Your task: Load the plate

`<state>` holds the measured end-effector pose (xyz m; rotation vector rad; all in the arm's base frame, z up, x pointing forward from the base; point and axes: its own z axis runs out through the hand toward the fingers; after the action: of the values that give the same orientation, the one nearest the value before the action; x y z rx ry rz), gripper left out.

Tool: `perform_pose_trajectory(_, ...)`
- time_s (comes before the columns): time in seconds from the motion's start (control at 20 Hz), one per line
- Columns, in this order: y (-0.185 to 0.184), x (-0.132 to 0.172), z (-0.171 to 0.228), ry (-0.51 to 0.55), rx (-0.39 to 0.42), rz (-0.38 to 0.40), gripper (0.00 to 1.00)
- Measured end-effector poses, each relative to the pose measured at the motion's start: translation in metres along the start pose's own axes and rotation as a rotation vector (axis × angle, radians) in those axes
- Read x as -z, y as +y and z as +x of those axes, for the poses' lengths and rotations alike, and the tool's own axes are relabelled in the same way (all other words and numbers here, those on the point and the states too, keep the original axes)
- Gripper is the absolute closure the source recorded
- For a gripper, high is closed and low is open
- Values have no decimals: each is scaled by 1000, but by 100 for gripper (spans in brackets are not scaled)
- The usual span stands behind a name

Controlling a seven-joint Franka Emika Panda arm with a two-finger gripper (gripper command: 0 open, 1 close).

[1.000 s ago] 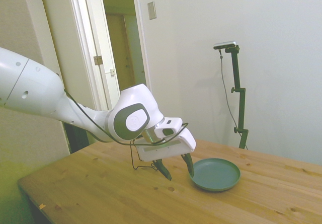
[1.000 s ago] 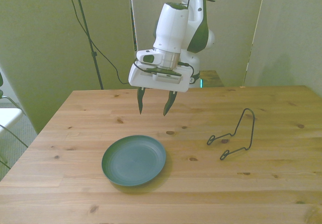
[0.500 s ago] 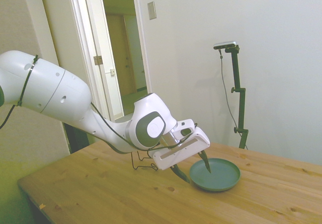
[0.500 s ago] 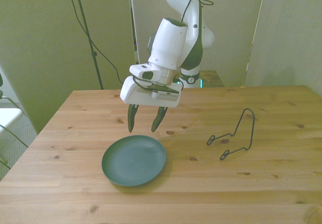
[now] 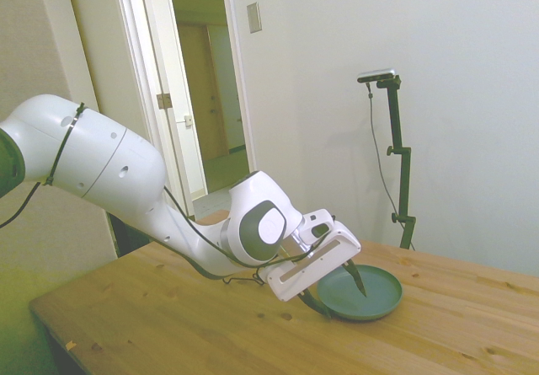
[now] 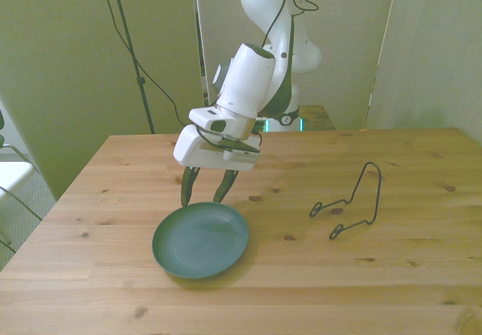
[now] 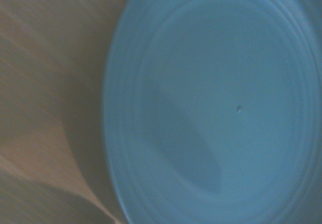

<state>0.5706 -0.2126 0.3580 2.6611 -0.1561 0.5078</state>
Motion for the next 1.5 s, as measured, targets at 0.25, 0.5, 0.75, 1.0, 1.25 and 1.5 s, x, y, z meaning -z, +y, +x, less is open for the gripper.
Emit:
perform_pose_trajectory(0.25,5,-6,-4,33,63,8,100)
perform_pose_trajectory(0.5,-15,-5,-1,79,131,31,100)
perform_pose_trajectory(0.75,-31,-10,3,80,189,37,100)
perform_pose_trajectory(1.0,-41,-15,13,90,212,39,100)
perform_pose_trajectory(1.25,-41,-14,16,96,213,38,100)
perform_pose_trajectory(1.5,-43,-19,15,89,215,40,100)
